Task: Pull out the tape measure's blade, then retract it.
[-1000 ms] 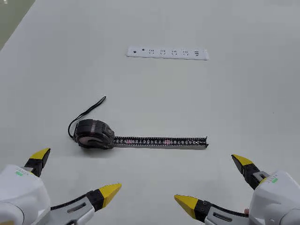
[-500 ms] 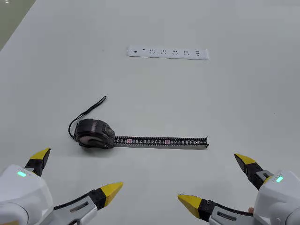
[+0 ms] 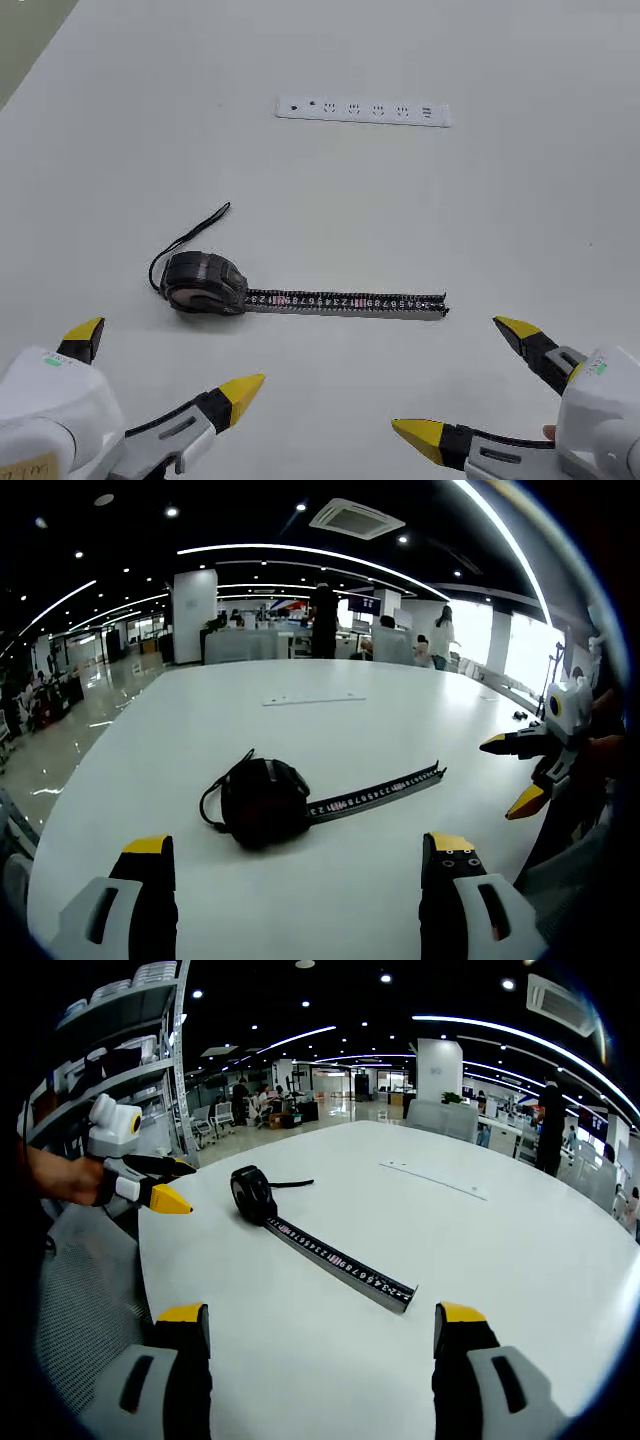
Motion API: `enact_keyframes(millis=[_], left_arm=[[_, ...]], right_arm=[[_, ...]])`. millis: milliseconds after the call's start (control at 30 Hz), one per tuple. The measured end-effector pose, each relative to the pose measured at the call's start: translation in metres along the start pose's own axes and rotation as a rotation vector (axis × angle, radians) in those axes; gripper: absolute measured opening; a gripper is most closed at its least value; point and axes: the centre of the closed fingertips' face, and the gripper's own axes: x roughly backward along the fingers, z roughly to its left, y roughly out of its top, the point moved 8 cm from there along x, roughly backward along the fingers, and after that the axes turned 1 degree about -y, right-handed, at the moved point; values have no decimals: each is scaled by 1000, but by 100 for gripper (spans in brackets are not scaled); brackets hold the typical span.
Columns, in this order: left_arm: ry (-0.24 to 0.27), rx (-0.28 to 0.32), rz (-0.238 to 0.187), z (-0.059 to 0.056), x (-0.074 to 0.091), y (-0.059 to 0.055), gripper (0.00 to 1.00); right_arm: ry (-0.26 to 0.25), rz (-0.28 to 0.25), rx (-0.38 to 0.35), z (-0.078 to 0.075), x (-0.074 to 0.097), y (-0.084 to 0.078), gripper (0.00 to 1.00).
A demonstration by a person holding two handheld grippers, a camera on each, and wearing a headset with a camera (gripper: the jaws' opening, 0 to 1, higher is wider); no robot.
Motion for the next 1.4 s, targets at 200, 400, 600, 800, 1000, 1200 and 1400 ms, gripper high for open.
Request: enact_keyframes(millis=[200, 400, 600, 800, 1000, 1200, 1400], left_arm=[[34, -3, 13, 3, -5, 0, 100], [63, -8, 15, 5, -9, 2, 100], [71, -7, 24, 6, -17, 2, 100], [80, 7, 23, 6, -24, 2, 100], [89, 28, 27, 6, -31, 2, 98], [96, 39, 33, 7, -38, 1, 97], [106, 47, 32, 8, -44, 3, 95]], right_arm=[[63, -5, 65, -11, -4, 2, 91], [120, 7, 113, -20, -8, 0, 86], [170, 16, 166, -33, -13, -4, 83], [218, 30, 199, -45, -19, -7, 78], [258, 44, 232, -61, -27, -8, 74], [296, 37, 280, -75, -36, -3, 69], [348, 57, 319, -84, -44, -3, 64]])
